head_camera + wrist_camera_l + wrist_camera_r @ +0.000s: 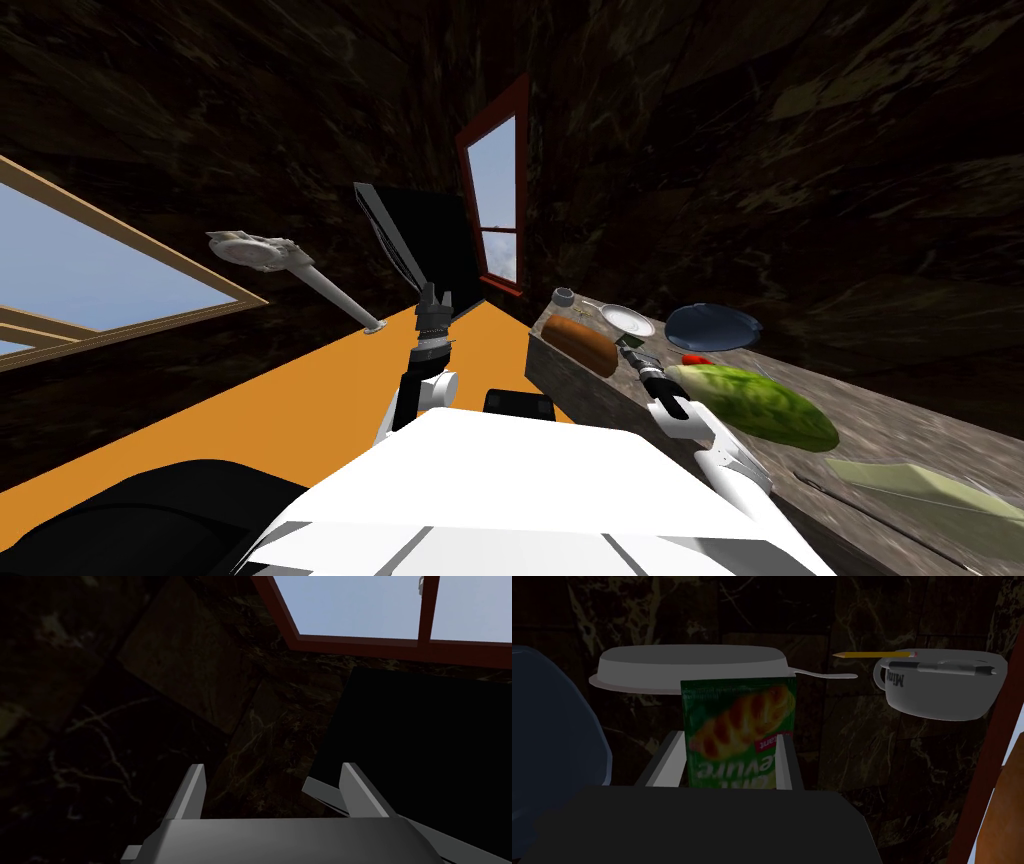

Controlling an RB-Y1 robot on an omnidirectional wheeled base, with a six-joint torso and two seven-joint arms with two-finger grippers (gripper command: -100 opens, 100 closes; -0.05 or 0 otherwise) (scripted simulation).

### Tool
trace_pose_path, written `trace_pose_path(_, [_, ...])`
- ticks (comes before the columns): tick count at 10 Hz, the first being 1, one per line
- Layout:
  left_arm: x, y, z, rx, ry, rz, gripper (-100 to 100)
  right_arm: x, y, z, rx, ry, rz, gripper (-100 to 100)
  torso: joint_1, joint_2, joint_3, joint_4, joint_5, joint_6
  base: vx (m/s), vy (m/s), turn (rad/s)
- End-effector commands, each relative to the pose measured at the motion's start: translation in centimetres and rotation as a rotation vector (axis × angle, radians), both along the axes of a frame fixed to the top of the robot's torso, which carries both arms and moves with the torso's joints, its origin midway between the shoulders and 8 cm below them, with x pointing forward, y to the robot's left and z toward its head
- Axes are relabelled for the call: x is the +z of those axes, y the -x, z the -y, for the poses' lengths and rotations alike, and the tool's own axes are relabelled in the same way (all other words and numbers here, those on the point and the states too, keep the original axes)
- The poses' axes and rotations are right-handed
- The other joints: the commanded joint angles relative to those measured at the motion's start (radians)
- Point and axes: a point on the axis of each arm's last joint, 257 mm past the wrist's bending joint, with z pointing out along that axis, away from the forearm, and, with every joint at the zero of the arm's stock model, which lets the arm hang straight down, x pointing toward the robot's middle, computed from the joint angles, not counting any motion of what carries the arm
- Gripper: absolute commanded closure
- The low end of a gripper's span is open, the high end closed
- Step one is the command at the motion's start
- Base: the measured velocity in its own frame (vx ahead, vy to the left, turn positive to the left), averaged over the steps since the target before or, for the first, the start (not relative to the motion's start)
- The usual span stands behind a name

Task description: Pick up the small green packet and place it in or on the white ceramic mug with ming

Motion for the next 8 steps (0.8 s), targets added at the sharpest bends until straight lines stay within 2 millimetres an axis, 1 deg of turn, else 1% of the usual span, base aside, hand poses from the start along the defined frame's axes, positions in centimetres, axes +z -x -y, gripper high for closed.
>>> trace_pose_path(1, [0.0, 0.0, 0.0, 0.000, 0.000, 0.000, 0, 0.5, 0.7, 1.4, -0.026, 0.008, 0.004, 100, 0.000, 0.000, 0.000, 0.000, 0.000, 0.000, -0.067, 0.071, 0.064])
trace_pose_path(4, [0.0, 0.0, 0.0, 0.000, 0.000, 0.000, 0, 2.4, 2.0, 4.9, -0.090, 0.034, 0.027, 100, 0.009, 0.006, 0.003, 0.001, 0.002, 0.001, -0.078, 0.136, 0.053])
trace_pose_path(5, [0.0, 0.0, 0.0, 0.000, 0.000, 0.000, 0, 2.4, 2.0, 4.9, -0.090, 0.034, 0.027, 100, 0.010, 0.005, 0.003, 0.001, 0.002, 0.002, -0.028, 0.093, 0.005])
trace_pose_path(8, [0.0, 0.0, 0.0, 0.000, 0.000, 0.000, 0, 5.4, 3.8, 9.5, -0.177, 0.065, 0.063, 100, 0.007, 0.002, 0.001, 0.001, 0.002, 0.002, -0.012, 0.091, 0.075])
